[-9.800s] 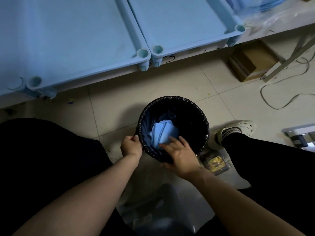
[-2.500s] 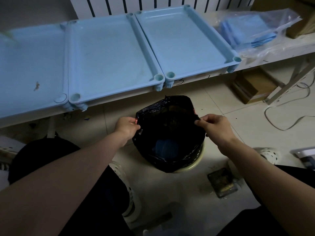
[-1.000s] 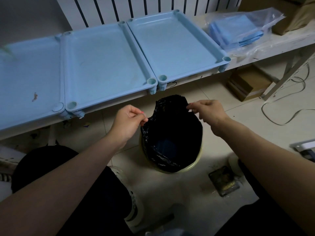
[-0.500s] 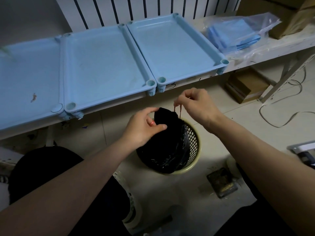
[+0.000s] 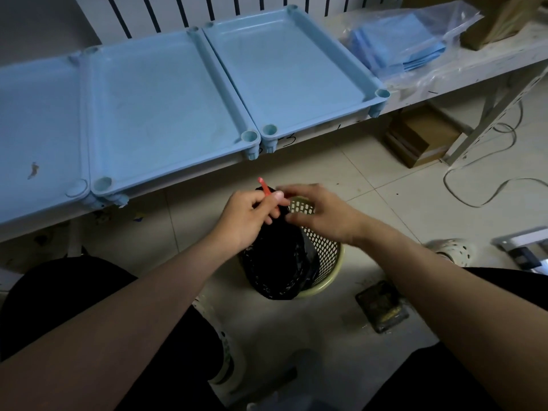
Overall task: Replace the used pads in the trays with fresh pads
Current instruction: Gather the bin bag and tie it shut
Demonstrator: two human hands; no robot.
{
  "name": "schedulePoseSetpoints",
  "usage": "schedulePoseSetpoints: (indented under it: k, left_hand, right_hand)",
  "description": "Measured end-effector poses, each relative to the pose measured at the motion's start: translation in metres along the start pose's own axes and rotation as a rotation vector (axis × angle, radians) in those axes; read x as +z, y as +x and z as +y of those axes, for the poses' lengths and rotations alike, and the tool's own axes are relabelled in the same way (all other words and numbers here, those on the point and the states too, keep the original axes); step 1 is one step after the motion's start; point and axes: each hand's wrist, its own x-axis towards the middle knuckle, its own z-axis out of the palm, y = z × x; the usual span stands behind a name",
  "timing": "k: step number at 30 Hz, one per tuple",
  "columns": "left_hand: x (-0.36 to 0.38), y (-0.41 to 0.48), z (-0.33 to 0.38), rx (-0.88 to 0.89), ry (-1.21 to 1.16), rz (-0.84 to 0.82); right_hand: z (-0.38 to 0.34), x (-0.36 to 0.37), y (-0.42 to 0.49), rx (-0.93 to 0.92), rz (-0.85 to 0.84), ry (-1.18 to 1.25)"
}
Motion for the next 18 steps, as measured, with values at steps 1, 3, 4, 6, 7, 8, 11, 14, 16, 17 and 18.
schedulePoseSetpoints:
  k: [1,3,4,6,7,8,11,14,16,17,18]
  left_hand:
    - [0.000,-0.001,-0.001,-0.008,-0.009,-0.010]
    - [-0.003,-0.003,-0.002,-0.038,-0.016,0.016]
    - [-0.007,-0.003,-0.003,-0.055,-0.031,0.047]
    - [-0.017,-0.003,-0.001,-0.079,-0.081,0.122]
    - [-0.021,-0.004,-0.001,-0.087,-0.116,0.153]
    - [-0.024,-0.004,-0.001,-0.098,-0.150,0.174]
    - [-0.024,-0.009,-0.001,-0.145,-0.186,0.147]
    - [-0.023,-0.011,0.000,-0.206,-0.227,0.102]
    - [-0.025,-0.009,0.003,-0.229,-0.249,0.092]
    - [-0.025,-0.007,0.004,-0.241,-0.258,0.087]
    - [-0.025,-0.006,0.004,-0.252,-0.269,0.087]
  right_hand:
    - [0.004,0.011,0.003,-0.022,-0.003,-0.072]
    - [0.006,0.025,0.005,-0.044,0.029,-0.236]
    - [0.009,0.029,0.006,-0.068,0.046,-0.336]
    - [0.021,0.034,0.003,-0.105,0.084,-0.459]
    - [0.031,0.035,0.002,-0.084,0.101,-0.467]
    - [0.039,0.034,-0.001,-0.039,0.118,-0.457]
    - [0.058,0.035,-0.004,0.086,0.080,-0.468]
    - [0.049,0.035,-0.002,0.047,0.180,-0.501]
    - [0.029,0.034,-0.005,-0.064,0.419,-0.420]
    - [0.016,0.035,-0.010,-0.147,0.519,-0.361]
    - [0.002,0.039,-0.016,-0.224,0.544,-0.321]
